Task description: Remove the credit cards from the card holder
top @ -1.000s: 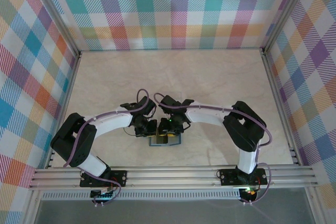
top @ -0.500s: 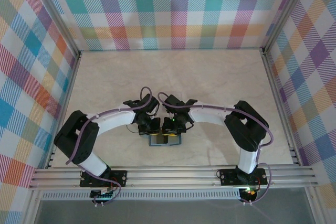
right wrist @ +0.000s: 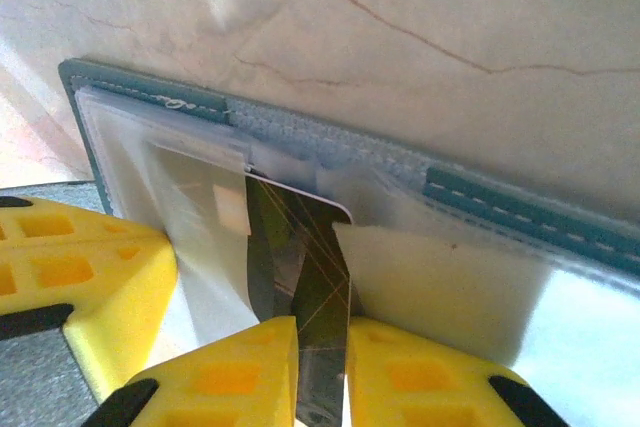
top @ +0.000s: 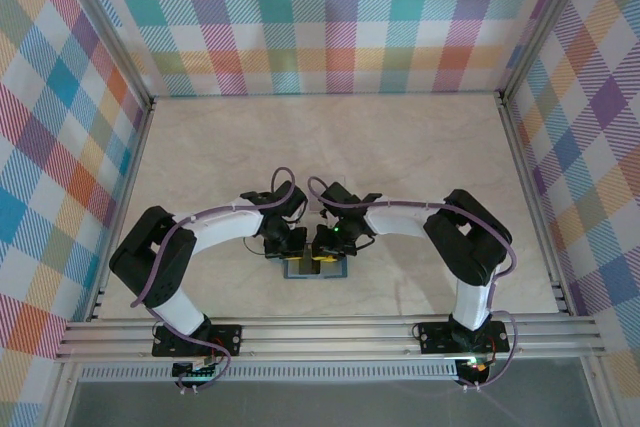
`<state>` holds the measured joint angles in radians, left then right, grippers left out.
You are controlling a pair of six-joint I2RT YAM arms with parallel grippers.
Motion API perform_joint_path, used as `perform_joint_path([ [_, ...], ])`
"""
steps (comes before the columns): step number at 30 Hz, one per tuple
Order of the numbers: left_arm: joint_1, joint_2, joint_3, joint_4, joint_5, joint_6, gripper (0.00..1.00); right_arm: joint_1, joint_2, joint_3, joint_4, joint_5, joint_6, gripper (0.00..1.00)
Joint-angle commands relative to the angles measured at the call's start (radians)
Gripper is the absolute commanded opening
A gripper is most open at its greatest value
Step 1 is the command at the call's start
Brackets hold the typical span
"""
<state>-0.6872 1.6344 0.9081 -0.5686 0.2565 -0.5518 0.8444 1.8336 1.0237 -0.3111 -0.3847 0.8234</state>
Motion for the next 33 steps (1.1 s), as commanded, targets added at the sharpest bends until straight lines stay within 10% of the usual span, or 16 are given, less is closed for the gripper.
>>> perform_joint_path([
  [1, -0.021, 0.064, -0.035, -0.060, -0.060, 0.019, 0.00, -0.008, -0.016, -0.047, 0.121, -0.075, 0.016, 0.20],
  [14, -0.032, 0.064, -0.019, -0.087, -0.081, 0.016, 0.00, -0.021, -0.109, -0.120, 0.243, -0.131, 0.053, 0.05],
  [33, -0.033, 0.013, -0.005, -0.108, -0.088, 0.010, 0.00, -0.022, -0.153, 0.010, -0.259, 0.149, -0.067, 0.02],
])
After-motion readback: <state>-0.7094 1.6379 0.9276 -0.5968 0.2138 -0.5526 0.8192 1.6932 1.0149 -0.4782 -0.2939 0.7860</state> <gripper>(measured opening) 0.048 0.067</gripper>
